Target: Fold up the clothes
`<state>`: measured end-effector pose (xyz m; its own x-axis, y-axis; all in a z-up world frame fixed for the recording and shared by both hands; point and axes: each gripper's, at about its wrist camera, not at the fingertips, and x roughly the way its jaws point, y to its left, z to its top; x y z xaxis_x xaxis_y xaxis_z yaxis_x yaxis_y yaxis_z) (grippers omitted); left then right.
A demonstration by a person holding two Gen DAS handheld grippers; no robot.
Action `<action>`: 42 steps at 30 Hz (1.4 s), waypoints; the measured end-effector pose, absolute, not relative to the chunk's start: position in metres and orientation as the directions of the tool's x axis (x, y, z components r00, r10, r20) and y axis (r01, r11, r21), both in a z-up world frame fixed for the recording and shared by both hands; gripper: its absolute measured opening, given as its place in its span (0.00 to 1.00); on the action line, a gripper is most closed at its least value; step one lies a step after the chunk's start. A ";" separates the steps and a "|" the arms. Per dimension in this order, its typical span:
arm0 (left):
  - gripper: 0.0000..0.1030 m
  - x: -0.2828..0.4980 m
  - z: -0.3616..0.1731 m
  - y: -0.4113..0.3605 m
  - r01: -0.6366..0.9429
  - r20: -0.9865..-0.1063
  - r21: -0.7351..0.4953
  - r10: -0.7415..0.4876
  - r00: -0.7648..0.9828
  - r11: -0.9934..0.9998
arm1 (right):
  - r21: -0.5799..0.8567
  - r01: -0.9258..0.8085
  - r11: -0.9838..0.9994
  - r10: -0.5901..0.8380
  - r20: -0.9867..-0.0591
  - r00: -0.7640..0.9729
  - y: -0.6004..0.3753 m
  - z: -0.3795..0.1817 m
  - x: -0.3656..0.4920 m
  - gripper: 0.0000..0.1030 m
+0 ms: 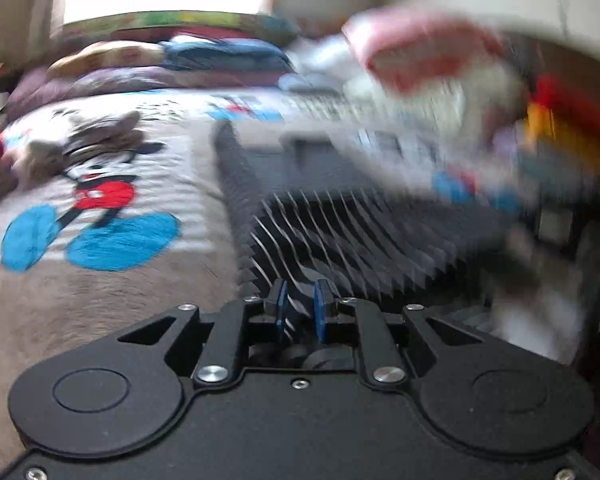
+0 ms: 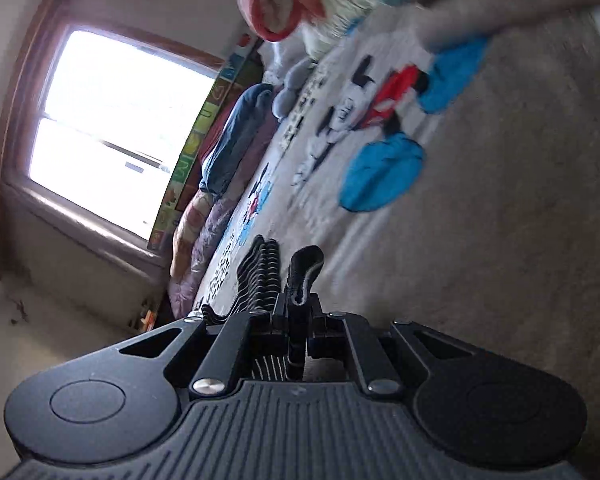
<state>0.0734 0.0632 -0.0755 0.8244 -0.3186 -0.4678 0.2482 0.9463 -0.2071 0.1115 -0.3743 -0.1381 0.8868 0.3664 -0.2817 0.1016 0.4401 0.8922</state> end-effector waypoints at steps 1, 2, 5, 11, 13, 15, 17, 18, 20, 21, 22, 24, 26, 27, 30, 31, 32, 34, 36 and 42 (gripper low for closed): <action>0.11 0.074 -0.072 0.074 0.211 -0.445 -0.260 -0.311 0.840 0.942 | 0.895 0.101 0.435 0.369 -0.280 0.886 -0.376 -0.142 0.113 0.10; 0.11 0.075 -0.070 0.085 0.171 -0.427 -0.307 -0.296 0.854 0.936 | 0.898 0.092 0.431 0.377 -0.272 0.885 -0.377 -0.144 0.114 0.10; 0.12 0.079 -0.071 0.101 0.097 -0.419 -0.389 -0.270 0.867 0.916 | 0.903 0.048 0.427 0.406 -0.239 0.882 -0.377 -0.146 0.119 0.10; 0.12 0.085 -0.078 0.085 0.092 -0.470 -0.349 -0.259 0.844 0.933 | 0.910 -0.014 0.414 0.441 -0.187 0.878 -0.377 -0.147 0.124 0.10; 0.12 0.086 -0.079 0.076 0.105 -0.489 -0.315 -0.256 0.834 0.943 | 0.912 -0.024 0.409 0.449 -0.179 0.875 -0.379 -0.150 0.125 0.10; 0.12 0.090 -0.080 0.067 0.119 -0.505 -0.282 -0.253 0.825 0.952 | 0.914 -0.027 0.405 0.454 -0.175 0.874 -0.381 -0.152 0.126 0.10; 0.12 0.104 -0.077 0.064 0.125 -0.518 -0.264 -0.250 0.818 0.956 | 0.915 -0.026 0.402 0.456 -0.175 0.873 -0.383 -0.155 0.126 0.10; 0.12 0.112 -0.075 0.063 0.126 -0.525 -0.257 -0.248 0.814 0.958 | 0.916 -0.026 0.400 0.457 -0.175 0.872 -0.384 -0.156 0.126 0.10; 0.17 0.129 -0.072 0.061 0.129 -0.538 -0.242 -0.244 0.807 0.962 | 0.918 -0.025 0.396 0.459 -0.174 0.871 -0.386 -0.159 0.126 0.10; 0.19 0.138 -0.069 0.062 0.129 -0.543 -0.242 -0.244 0.803 0.962 | 0.918 -0.025 0.395 0.459 -0.174 0.871 -0.387 -0.160 0.126 0.10; 0.20 0.151 -0.066 0.063 0.127 -0.548 -0.241 -0.243 0.801 0.962 | 0.919 -0.024 0.393 0.460 -0.174 0.871 -0.388 -0.162 0.126 0.10; 0.20 0.178 -0.060 0.065 0.127 -0.556 -0.223 -0.232 0.798 0.967 | 0.921 -0.024 0.389 0.462 -0.172 0.870 -0.390 -0.164 0.126 0.10; 0.20 0.205 -0.057 0.067 0.123 -0.571 -0.209 -0.223 0.790 0.970 | 0.924 -0.027 0.381 0.458 -0.163 0.874 -0.391 -0.164 0.123 0.10; 0.20 0.217 -0.057 0.067 0.122 -0.579 -0.200 -0.218 0.786 0.972 | 0.926 -0.028 0.376 0.456 -0.159 0.875 -0.392 -0.164 0.121 0.10; 0.20 0.250 -0.059 0.065 0.119 -0.598 -0.167 -0.196 0.777 0.979 | 0.931 -0.032 0.364 0.451 -0.147 0.880 -0.395 -0.165 0.116 0.10; 0.20 0.259 -0.060 0.063 0.124 -0.601 -0.166 -0.200 0.774 0.978 | 0.932 -0.033 0.360 0.449 -0.142 0.882 -0.396 -0.165 0.114 0.09; 0.20 0.269 -0.061 0.060 0.130 -0.602 -0.166 -0.204 0.772 0.978 | 0.934 -0.034 0.356 0.447 -0.138 0.884 -0.396 -0.165 0.112 0.09; 0.20 0.289 -0.065 0.054 0.141 -0.610 -0.140 -0.197 0.767 0.980 | 0.937 -0.037 0.348 0.443 -0.130 0.887 -0.398 -0.166 0.109 0.09; 0.20 0.309 -0.071 0.049 0.130 -0.617 -0.110 -0.170 0.769 0.985 | 0.940 -0.040 0.339 0.439 -0.121 0.890 -0.400 -0.166 0.105 0.09; 0.20 0.328 -0.077 0.040 0.200 -0.626 -0.064 -0.195 0.755 0.978 | 0.942 -0.012 0.336 0.418 -0.138 0.898 -0.402 -0.171 0.098 0.09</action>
<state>0.3276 0.0395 -0.0770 0.7552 -0.1954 -0.6257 0.1999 0.9777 -0.0640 0.0983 -0.4023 -0.1712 0.8980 0.4180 -0.1377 -0.0121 0.3362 0.9417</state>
